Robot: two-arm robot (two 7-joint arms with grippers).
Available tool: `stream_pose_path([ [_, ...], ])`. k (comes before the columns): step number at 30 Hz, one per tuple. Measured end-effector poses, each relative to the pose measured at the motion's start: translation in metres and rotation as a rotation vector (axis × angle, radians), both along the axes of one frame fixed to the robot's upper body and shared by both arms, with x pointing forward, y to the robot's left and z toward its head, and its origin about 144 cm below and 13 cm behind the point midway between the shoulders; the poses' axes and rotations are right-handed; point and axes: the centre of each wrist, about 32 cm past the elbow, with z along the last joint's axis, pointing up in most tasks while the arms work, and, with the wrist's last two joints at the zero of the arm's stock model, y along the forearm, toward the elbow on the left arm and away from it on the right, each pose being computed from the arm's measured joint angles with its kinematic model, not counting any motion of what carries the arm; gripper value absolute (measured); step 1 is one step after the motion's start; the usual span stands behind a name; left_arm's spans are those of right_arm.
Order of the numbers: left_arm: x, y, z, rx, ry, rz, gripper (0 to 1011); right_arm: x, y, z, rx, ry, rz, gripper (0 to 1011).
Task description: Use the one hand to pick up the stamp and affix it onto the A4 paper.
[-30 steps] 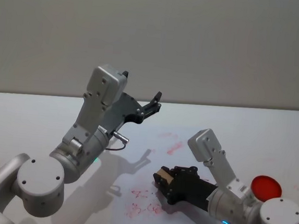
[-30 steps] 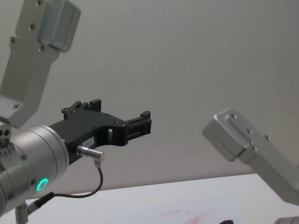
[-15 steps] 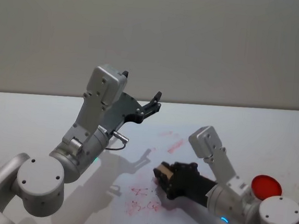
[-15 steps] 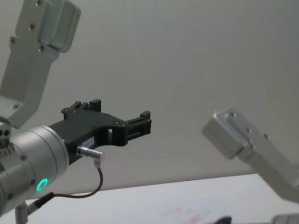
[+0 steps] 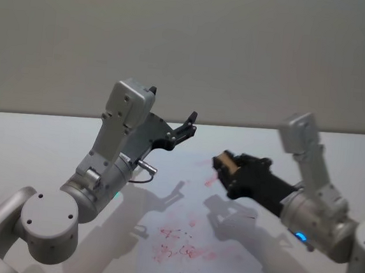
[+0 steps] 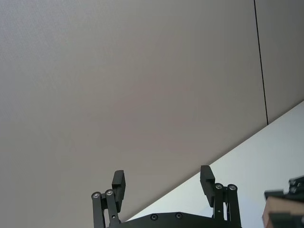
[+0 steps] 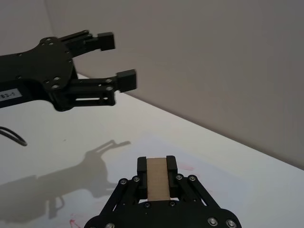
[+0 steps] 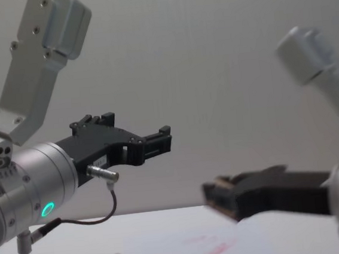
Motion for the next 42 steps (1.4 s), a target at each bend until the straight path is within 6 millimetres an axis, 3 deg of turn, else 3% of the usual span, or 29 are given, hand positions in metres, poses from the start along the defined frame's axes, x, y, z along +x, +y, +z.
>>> stream_pose_path([
  [7,0.0,0.0,0.0,0.0,0.0,0.0,1001,-0.011,-0.032,0.009,0.003,0.004,-0.088,219],
  [20,0.0,0.0,0.0,0.0,0.0,0.0,1001,-0.036,-0.089,0.006,-0.096,0.032,-0.234,219],
  [31,0.0,0.0,0.0,0.0,0.0,0.0,1001,-0.038,-0.11,0.004,-0.159,0.024,-0.277,219],
  [42,0.0,0.0,0.0,0.0,0.0,0.0,1001,-0.037,-0.115,-0.004,-0.206,0.057,-0.271,219],
])
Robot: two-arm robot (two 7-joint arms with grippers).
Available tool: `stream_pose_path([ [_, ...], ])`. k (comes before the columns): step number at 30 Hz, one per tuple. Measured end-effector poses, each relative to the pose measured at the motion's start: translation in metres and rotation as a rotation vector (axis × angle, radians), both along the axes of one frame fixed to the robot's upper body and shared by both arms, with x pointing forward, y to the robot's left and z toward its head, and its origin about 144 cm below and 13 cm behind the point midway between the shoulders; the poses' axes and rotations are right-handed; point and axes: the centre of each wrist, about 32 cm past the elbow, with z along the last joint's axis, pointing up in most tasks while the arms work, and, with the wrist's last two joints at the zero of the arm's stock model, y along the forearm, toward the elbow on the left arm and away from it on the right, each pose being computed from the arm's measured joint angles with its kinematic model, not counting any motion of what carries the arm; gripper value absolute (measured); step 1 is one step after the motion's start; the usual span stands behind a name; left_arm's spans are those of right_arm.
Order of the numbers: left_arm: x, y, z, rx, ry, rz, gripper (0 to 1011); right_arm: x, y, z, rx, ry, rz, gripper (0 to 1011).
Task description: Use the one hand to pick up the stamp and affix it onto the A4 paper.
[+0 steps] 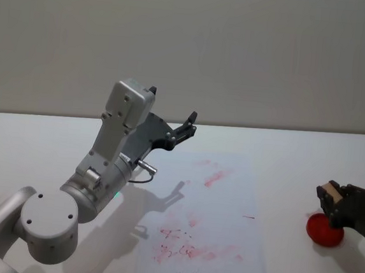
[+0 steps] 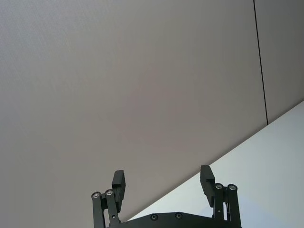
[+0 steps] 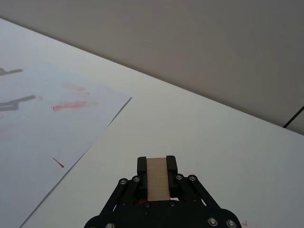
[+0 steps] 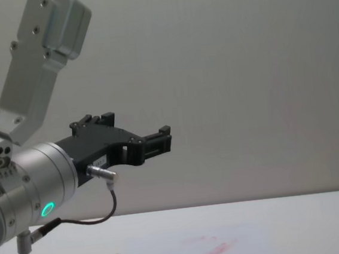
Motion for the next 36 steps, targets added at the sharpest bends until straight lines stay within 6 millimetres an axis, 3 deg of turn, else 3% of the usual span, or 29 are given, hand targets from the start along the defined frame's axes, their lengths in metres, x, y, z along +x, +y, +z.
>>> stream_pose_path([
  [28,0.0,0.0,0.0,0.0,0.0,0.0,1001,0.004,0.007,-0.021,-0.053,0.091,0.011,222],
  [32,0.0,0.0,0.0,0.0,0.0,0.0,1001,0.005,0.008,-0.022,-0.055,0.095,0.012,288],
  [36,0.0,0.0,0.0,0.0,0.0,0.0,1001,0.006,0.008,-0.023,-0.057,0.097,0.013,426],
])
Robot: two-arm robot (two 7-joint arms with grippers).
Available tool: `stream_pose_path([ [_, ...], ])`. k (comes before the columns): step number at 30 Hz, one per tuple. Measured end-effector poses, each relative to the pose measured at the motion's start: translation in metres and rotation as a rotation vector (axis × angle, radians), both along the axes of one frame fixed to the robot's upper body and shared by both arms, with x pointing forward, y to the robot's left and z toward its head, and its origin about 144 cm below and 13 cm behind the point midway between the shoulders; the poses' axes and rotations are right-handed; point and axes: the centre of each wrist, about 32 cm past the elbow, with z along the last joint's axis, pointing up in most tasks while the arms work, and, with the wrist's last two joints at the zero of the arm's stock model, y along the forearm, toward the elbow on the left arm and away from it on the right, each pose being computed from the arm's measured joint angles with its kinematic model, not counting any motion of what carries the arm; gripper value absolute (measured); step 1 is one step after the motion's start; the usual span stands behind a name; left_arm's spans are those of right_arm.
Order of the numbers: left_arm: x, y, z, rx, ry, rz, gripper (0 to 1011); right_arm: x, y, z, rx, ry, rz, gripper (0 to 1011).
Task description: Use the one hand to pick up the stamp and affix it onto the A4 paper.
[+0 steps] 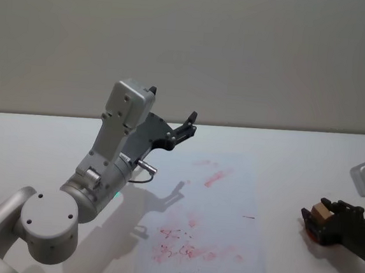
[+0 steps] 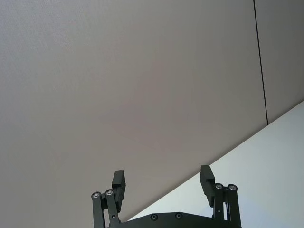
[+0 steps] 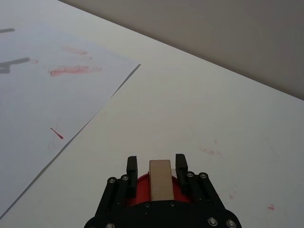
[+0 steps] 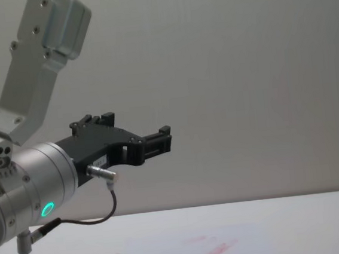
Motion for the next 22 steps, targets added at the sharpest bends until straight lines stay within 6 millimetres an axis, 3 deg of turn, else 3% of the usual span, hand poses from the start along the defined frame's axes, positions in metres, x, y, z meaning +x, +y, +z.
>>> stream_pose_path([
  [9,0.0,0.0,0.0,0.0,0.0,0.0,1001,0.0013,0.0011,-0.0011,-0.002,0.003,0.001,723],
  [12,0.0,0.0,0.0,0.0,0.0,0.0,1001,0.0015,0.0013,-0.0014,-0.002,0.004,0.001,777],
  [15,0.0,0.0,0.0,0.0,0.0,0.0,1001,0.0016,0.0015,-0.0016,-0.002,0.005,0.001,903],
  [19,0.0,0.0,0.0,0.0,0.0,0.0,1001,0.0017,0.0016,-0.0018,-0.002,0.005,0.001,992],
  [22,0.0,0.0,0.0,0.0,0.0,0.0,1001,0.0018,0.0018,-0.0019,-0.002,0.006,0.002,1001],
])
